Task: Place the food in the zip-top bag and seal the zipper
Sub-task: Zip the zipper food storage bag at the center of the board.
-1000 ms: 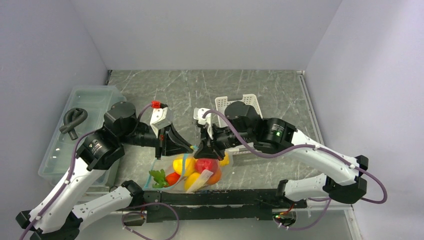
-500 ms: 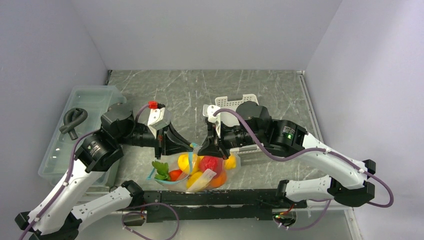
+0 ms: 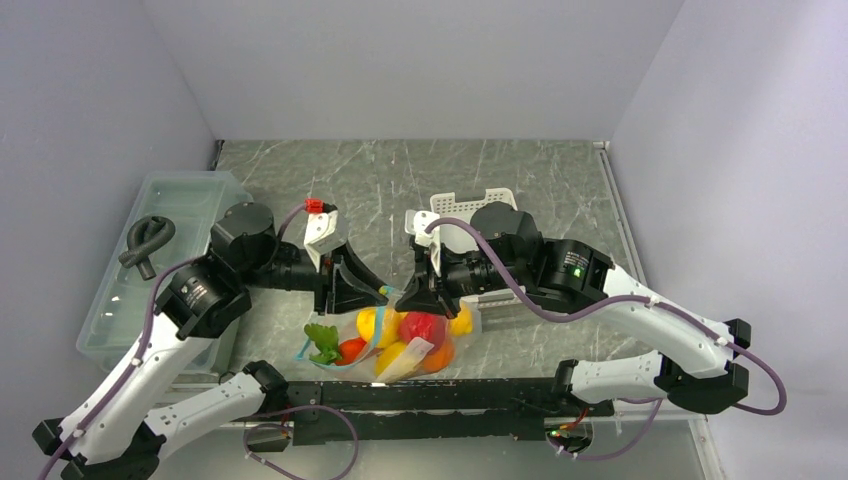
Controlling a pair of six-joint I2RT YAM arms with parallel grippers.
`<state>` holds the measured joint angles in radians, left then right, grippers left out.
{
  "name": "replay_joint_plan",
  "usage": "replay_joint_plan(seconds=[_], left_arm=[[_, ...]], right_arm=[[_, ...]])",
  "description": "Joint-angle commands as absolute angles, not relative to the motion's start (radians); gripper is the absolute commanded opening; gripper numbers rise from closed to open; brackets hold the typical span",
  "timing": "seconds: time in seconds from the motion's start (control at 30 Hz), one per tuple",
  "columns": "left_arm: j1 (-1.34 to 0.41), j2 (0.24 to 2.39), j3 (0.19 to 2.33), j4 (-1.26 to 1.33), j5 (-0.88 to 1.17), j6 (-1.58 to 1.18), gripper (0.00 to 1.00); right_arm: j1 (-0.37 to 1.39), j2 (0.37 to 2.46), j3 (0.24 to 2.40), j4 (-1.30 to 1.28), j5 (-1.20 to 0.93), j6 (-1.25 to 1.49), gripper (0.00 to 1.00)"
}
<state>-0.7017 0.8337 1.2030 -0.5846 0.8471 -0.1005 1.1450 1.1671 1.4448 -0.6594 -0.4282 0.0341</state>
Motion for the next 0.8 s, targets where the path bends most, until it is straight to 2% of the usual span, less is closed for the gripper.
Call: replay_joint_plan(seconds=[0.0, 0.1, 0.4, 0.77], left_arm=[[-0.701, 0.845, 1.246, -0.599, 0.846, -0.115, 0.35], [-0.701, 0.847, 1.250, -0.600, 0.845, -0.116, 0.40], [-0.701, 0.817, 1.254, -0.565, 0.850, -0.142, 0.45], [-0.700, 0.784, 1.244, -0.540, 0.805, -0.157, 0.45]], right_arm=[[1.141, 1.161, 1.467, -0.610, -0.434, 0.026, 0.00], [1.142, 1.161, 1.464, -0.611, -0.426, 0.025, 0.00], [1.141, 1.169, 1.450, -0.606, -0.408, 0.034, 0.00], [1.141, 1.163, 1.440, -0.583, -0.426, 0.046, 0.00]])
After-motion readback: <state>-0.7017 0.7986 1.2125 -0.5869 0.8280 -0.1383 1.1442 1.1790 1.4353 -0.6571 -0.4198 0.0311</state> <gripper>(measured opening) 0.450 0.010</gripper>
